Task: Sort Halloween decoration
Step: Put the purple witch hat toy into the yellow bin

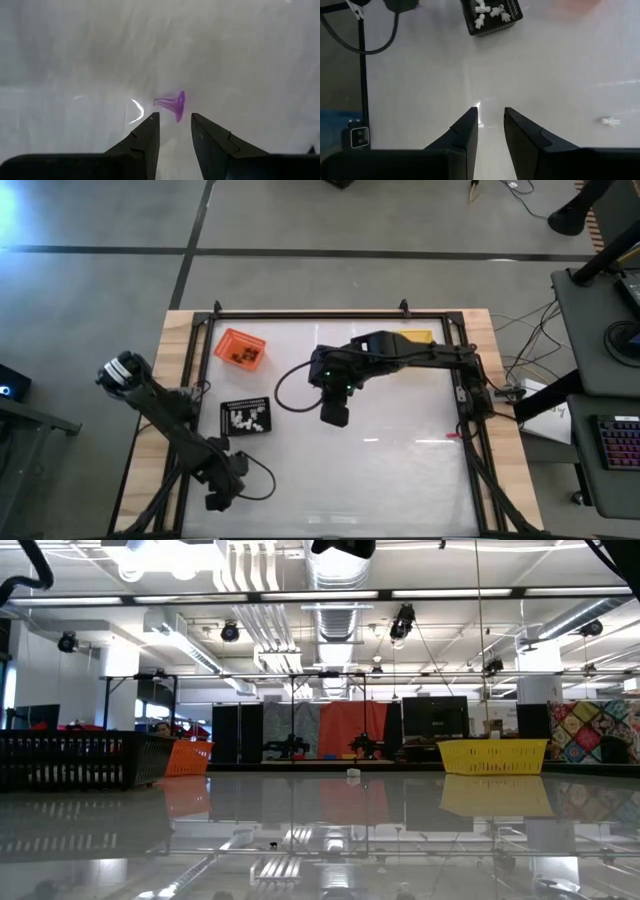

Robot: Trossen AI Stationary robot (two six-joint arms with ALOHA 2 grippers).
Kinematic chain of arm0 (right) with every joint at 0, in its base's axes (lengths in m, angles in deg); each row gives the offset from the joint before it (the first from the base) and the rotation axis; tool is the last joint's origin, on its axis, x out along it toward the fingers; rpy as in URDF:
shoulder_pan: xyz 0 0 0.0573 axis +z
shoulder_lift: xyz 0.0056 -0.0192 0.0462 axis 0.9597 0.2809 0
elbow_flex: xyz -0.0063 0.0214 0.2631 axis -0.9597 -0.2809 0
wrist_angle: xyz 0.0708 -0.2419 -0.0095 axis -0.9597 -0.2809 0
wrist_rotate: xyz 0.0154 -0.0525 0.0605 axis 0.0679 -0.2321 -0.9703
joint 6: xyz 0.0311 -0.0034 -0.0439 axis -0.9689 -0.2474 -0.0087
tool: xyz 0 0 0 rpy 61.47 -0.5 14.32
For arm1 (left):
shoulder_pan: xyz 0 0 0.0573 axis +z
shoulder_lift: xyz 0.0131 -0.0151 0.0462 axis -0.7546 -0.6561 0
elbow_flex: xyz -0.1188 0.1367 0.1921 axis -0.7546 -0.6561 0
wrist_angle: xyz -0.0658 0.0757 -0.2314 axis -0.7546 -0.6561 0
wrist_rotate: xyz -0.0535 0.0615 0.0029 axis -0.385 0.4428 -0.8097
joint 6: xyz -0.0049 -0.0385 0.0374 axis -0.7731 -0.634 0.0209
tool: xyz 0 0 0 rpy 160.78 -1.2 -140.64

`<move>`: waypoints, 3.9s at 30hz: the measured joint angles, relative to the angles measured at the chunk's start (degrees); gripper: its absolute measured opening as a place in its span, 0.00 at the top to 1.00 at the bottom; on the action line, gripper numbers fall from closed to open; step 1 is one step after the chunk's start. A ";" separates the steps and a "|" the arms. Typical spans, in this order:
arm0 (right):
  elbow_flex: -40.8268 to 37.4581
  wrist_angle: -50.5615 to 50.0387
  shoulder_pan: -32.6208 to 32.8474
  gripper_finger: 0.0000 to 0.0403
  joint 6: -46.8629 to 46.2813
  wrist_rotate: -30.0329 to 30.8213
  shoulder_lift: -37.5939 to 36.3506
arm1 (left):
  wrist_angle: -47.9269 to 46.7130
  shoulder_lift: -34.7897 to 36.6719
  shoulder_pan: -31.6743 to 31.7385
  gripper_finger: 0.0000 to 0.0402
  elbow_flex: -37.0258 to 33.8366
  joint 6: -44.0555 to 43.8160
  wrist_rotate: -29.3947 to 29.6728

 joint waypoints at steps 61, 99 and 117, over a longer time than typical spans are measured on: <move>0.04 -0.20 6.64 0.79 -2.13 -0.04 0.00 | 9.83 12.53 0.13 1.00 -3.82 4.27 5.97; -16.81 64.47 12.35 0.85 14.51 -8.04 0.77 | 45.12 36.17 6.59 1.00 -3.76 31.61 11.42; -16.85 70.25 11.83 0.78 12.70 -0.23 3.87 | 47.06 35.78 8.09 1.00 -3.74 31.47 7.75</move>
